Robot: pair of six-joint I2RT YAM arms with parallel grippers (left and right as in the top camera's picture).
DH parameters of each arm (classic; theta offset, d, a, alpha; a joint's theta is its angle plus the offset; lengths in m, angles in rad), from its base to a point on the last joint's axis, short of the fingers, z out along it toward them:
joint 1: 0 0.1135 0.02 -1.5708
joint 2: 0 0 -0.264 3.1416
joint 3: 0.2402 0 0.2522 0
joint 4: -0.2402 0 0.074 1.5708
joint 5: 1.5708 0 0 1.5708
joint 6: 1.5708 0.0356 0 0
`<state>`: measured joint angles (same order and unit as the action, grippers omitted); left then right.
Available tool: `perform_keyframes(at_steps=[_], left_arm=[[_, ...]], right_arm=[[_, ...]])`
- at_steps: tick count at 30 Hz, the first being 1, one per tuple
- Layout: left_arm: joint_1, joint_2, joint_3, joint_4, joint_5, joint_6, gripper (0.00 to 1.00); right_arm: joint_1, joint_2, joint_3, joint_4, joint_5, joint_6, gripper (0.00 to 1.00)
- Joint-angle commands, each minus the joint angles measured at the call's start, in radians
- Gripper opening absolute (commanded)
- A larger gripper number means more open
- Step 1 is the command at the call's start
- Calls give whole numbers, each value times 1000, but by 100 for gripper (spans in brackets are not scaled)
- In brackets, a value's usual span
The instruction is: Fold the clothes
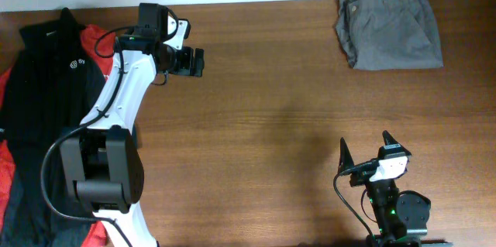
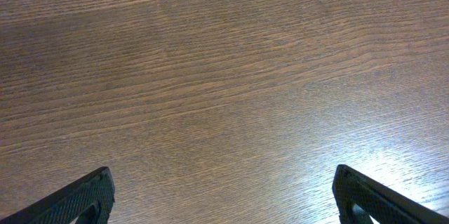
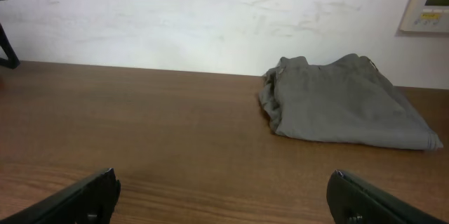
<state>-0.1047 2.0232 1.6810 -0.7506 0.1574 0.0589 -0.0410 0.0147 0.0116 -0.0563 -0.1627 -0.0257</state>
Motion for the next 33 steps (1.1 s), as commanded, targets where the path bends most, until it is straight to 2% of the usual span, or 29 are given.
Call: perform_keyframes(at_steps=[1,9,14,18,26,27,29,33], left_arm=[[-1,-22,6,2,0,2,99],[-32,-157,-2,82,11,31,99],[-69,-304,-132,310,11,104,99],[-71,-451,-325,467,11,104,99],[-66,-879,-886,781,4,115,99],[-63,-927,-941,803,4,115,99],[-37,-1138,-1141,840,4,115,99],[0,-1388,-1313,841,5,115,99]], right_arm=[[8,-11,-6,-3,-9,7,99],[8,-11,-6,-3,-9,7,99],[8,-11,-6,-3,-9,7,99],[8,-11,-6,-3,-9,7,98],[8,-11,-6,-3,-9,7,99],[8,-11,-6,-3,-9,7,99],[8,-11,-6,-3,-9,7,99],[8,-11,-6,-3,-9,7,99]])
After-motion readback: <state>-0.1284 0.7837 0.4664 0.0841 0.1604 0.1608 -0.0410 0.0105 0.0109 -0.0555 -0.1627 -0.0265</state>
